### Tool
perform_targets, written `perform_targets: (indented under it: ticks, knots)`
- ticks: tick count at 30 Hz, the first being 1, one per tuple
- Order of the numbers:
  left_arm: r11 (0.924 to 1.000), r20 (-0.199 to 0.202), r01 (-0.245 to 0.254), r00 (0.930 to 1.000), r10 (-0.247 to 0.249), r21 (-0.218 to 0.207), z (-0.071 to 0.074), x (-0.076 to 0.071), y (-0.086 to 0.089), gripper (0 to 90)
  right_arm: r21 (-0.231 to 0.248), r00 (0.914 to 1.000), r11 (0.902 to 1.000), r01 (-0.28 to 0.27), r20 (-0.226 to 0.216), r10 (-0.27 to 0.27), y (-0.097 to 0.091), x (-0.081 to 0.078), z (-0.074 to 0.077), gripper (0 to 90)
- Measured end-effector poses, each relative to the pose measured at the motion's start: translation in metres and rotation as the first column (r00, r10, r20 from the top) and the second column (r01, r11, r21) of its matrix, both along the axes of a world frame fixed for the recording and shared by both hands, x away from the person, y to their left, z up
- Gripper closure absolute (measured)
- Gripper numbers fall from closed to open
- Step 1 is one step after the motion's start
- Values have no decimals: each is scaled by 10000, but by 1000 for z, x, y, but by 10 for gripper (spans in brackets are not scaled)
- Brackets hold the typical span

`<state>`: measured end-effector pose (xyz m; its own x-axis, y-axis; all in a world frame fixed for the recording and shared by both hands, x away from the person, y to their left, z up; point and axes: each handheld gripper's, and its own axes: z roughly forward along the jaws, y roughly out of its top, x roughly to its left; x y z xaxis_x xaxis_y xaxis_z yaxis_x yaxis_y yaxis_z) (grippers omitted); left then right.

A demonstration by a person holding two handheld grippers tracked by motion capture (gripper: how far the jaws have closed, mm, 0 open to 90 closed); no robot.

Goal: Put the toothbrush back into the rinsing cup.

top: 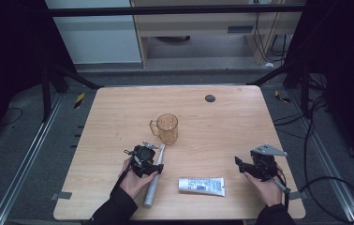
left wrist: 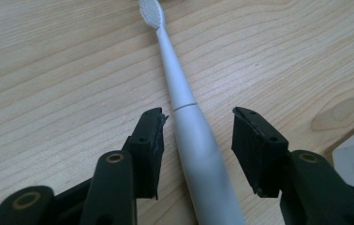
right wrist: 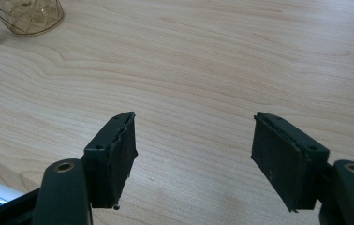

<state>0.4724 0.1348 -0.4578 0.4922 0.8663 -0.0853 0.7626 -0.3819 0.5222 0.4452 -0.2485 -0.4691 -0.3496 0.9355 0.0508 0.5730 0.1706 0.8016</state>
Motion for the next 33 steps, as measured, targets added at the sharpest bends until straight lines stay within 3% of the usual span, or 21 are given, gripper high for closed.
perform_targets:
  ticks: [7,19,33]
  knots:
    - [10000,-355,-45,9994,47,53,-3,2,-1,561,7,9999,10000,-57,-110,57,0,1,-1,321]
    - [9994,-635,-67,9979,90,354,-9,6,-3,571,32,9997,9999,-98,-219,98,1,1,-1,326]
    - [9994,-937,-195,9954,222,289,-13,9,-3,606,-21,9997,9999,-116,-234,116,2,1,-1,336]
